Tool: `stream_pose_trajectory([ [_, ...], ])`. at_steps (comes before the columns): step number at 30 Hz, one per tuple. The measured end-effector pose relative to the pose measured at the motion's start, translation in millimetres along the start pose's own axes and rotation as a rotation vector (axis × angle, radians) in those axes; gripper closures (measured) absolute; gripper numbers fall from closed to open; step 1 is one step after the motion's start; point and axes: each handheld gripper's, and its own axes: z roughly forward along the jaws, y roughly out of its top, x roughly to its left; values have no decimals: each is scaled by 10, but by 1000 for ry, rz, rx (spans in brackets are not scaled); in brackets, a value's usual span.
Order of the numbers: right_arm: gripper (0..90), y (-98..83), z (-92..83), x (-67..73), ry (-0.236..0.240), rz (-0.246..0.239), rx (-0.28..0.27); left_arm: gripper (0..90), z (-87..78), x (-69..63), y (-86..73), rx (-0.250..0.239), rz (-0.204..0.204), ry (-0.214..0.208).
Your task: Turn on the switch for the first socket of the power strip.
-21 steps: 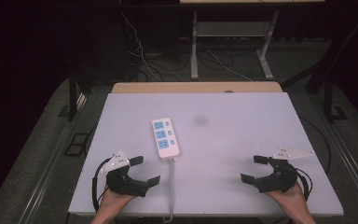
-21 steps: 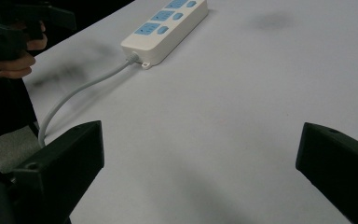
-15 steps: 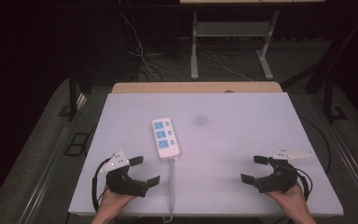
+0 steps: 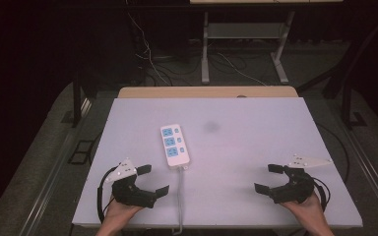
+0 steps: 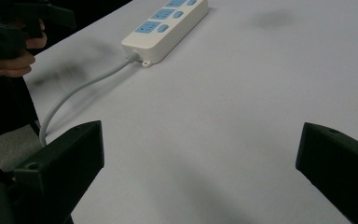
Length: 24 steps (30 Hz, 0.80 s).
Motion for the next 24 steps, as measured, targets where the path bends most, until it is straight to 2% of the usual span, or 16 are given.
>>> stream_pose_trajectory([
  [16,6,-7,-4,-1,1,-3,6,0,-8,-62,79,48,30,3],
  [24,6,-7,-11,-1,-1,2,6,0,2,-55,162,79,27,11],
])
